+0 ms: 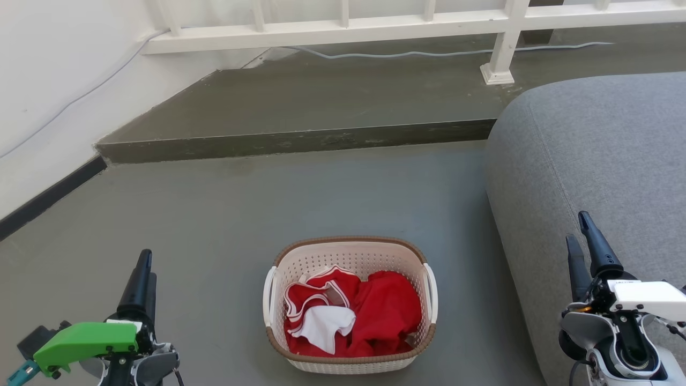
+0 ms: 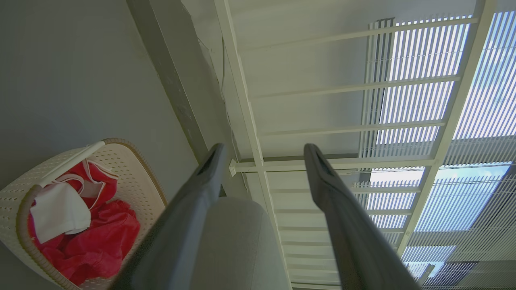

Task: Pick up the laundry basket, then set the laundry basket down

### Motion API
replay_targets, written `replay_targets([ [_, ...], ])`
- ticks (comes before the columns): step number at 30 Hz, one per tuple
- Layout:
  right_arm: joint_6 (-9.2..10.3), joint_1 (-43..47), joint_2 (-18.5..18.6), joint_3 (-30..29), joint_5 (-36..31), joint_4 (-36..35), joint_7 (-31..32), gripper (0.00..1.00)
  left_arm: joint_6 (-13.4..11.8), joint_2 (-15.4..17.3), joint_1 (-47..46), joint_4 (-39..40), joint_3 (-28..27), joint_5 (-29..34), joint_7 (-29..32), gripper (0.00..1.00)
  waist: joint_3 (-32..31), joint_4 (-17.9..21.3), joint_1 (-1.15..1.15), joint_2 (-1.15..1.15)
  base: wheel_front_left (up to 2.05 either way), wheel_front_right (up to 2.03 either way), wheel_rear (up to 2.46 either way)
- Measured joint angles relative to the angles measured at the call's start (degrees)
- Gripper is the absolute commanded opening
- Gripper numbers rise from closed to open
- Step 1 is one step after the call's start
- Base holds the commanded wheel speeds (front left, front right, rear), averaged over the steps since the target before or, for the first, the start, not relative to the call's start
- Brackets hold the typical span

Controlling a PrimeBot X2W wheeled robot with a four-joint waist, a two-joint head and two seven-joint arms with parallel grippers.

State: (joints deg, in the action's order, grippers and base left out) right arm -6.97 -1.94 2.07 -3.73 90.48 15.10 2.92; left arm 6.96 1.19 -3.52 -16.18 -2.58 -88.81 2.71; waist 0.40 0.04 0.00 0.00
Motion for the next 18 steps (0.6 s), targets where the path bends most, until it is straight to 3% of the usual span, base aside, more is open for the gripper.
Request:
replay_targets([
  [18, 0.00, -0.37, 3.76, 5.09, -11.83, -1.92, -4.50, 1.00, 0.01, 2.68, -0.11, 1.93, 4.38, 13.19, -3.92, 1.00, 0.49, -0.09, 0.00, 0.00, 0.00, 0.00, 0.00],
])
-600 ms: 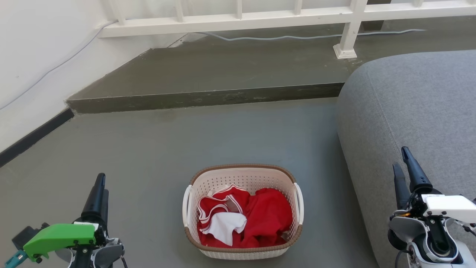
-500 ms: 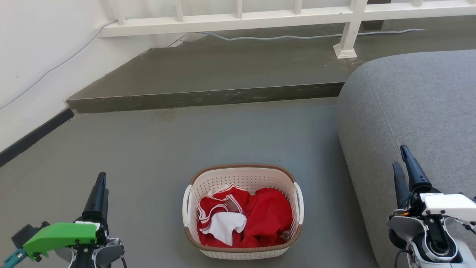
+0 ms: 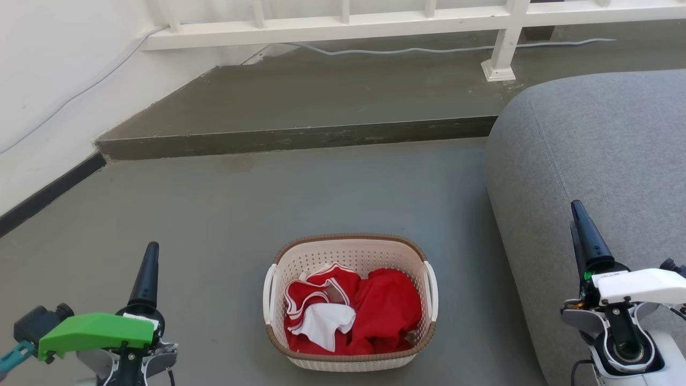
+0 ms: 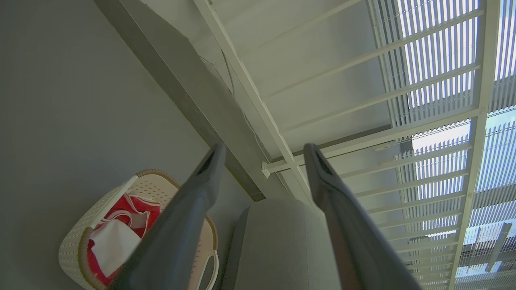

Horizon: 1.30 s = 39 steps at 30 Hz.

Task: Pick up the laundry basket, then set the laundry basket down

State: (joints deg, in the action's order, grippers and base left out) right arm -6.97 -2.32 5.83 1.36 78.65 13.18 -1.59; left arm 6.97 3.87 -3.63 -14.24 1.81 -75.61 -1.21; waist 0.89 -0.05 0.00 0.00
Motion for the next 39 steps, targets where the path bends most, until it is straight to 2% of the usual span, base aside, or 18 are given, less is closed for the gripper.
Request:
replay_targets([
  [13, -0.01, -1.03, 1.98, 3.88, -10.99, -0.64, -2.61, 1.00, 0.00, 1.01, -0.23, 1.93, 0.34, 14.07, -2.46, 1.00, 0.30, -0.03, 0.00, 0.00, 0.00, 0.00, 0.00],
  [15, 0.01, -1.35, 2.75, 4.69, -14.66, -0.62, -3.11, 1.00, -0.01, 1.05, -0.24, 2.22, 0.58, 17.61, -3.09, 1.00, 0.30, -0.01, 0.00, 0.00, 0.00, 0.00, 0.00],
  [23, 0.54, -2.42, 3.44, 6.01, -23.23, -1.60, -4.46, 1.00, -0.43, 1.12, -0.25, 3.64, 2.11, 25.44, -4.44, 1.00, 0.26, 0.09, 0.00, 0.00, 0.00, 0.00, 0.00],
  [39, 3.66, -3.00, 3.71, 8.03, -38.83, -2.98, -7.56, 1.00, -0.94, 1.12, -0.25, 5.58, 3.99, 40.99, -7.60, 1.00, 0.34, 0.43, 0.00, 0.00, 0.00, 0.00, 0.00],
])
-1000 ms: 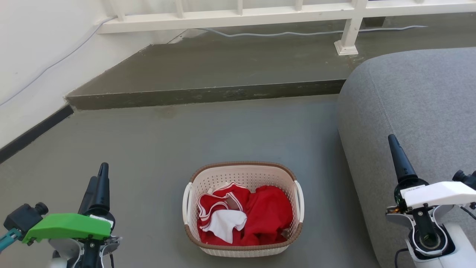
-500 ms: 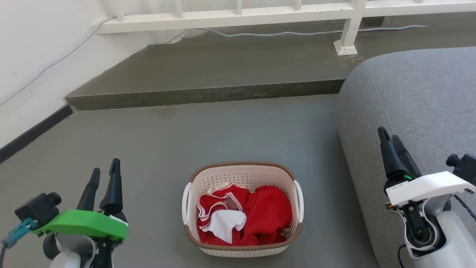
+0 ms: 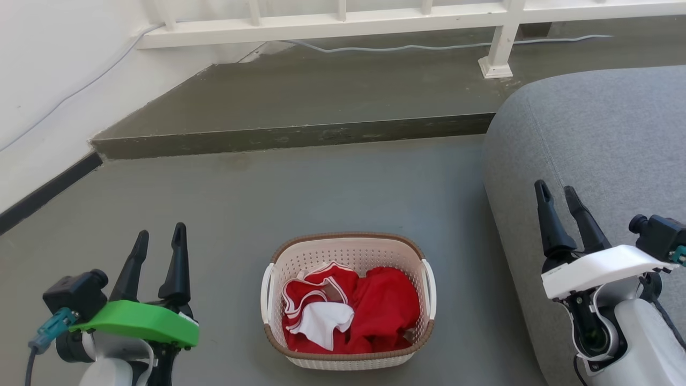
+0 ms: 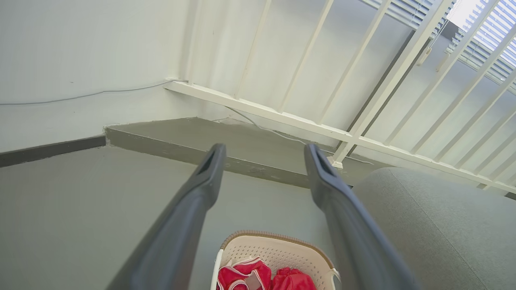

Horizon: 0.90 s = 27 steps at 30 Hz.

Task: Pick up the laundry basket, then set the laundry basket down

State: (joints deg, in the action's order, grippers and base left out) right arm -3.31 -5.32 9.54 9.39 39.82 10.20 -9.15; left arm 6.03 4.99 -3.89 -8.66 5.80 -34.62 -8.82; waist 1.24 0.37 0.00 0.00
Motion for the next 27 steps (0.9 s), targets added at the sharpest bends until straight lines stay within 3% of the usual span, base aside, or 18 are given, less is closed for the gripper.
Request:
replay_targets([
  [5, 0.92, 0.01, 0.00, 0.52, -4.14, -0.13, -0.94, 1.00, 0.00, -0.14, 0.00, 0.34, 0.30, 3.90, -1.10, 1.00, 0.16, 0.04, 0.00, 0.00, 0.00, 0.00, 0.00],
  [27, 1.42, -0.48, -0.07, 3.42, -22.25, -1.53, -5.21, 1.00, 0.05, -0.54, -0.85, 2.64, 0.81, 21.18, -5.60, 1.00, 1.35, -0.10, 0.00, 0.00, 0.00, 0.00, 0.00],
])
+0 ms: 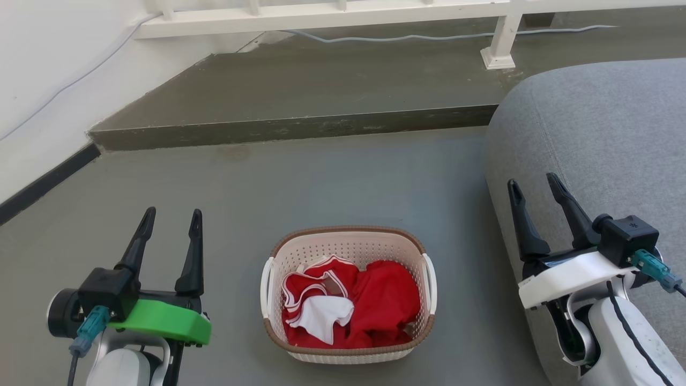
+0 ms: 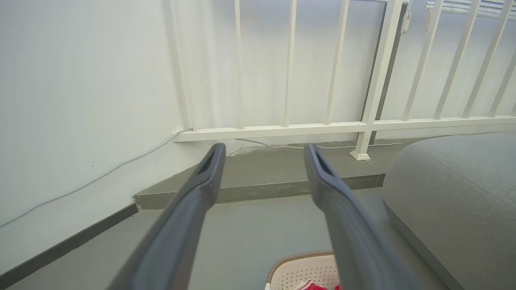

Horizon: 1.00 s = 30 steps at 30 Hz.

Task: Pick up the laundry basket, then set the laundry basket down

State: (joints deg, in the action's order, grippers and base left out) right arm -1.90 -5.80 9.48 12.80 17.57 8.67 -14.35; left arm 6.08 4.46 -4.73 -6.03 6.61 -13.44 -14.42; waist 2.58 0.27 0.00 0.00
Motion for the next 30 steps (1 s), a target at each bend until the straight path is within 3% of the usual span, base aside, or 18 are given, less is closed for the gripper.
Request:
replay_targets([
  [17, -0.57, -0.22, -0.94, -1.25, -0.66, 0.01, -0.07, 1.00, 0.23, -0.46, 0.00, -0.09, -0.82, 0.60, 0.00, 1.00, 0.48, 0.28, 0.00, 0.00, 0.00, 0.00, 0.00],
  [30, -1.07, -0.97, -2.24, -2.26, -0.77, 0.98, -0.07, 1.00, 0.73, -1.16, -1.31, 0.97, -1.44, 0.59, 0.00, 1.00, 5.31, 1.22, 0.00, 0.00, 0.00, 0.00, 0.00],
])
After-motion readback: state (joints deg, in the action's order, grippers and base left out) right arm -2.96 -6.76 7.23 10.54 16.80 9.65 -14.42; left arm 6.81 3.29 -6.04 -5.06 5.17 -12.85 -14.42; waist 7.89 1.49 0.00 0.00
